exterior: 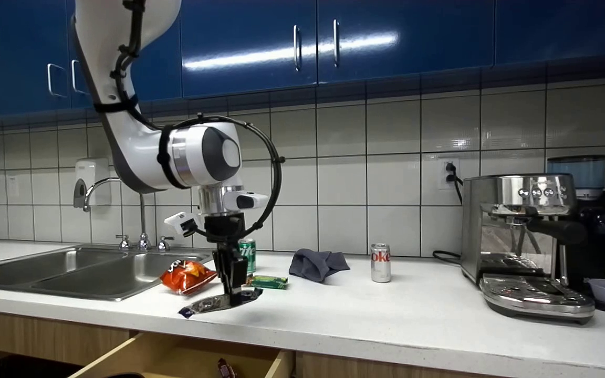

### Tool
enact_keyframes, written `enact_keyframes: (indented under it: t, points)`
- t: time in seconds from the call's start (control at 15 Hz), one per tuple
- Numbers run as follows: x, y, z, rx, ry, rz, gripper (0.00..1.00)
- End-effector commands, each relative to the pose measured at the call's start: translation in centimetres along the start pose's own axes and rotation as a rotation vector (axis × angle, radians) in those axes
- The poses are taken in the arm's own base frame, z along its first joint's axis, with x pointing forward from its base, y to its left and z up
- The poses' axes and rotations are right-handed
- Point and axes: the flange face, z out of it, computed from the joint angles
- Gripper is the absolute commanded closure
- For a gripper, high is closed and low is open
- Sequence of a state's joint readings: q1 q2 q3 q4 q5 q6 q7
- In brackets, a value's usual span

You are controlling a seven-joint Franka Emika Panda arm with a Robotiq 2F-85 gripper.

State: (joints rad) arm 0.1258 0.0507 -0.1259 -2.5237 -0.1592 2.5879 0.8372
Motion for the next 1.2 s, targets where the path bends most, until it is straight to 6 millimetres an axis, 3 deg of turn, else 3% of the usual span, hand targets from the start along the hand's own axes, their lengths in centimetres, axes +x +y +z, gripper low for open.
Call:
enact_keyframes:
  t: [0.0,0.53,1.13]
  points:
    - [-2.3,1.6,0.3,-0.019,-0.026,0.044,0.92]
    - [-5.9,1.7,3.8,-0.047,-0.054,0.111,0.92]
    - [-6.2,0.9,7.5,0.002,-0.023,0.268,0.92]
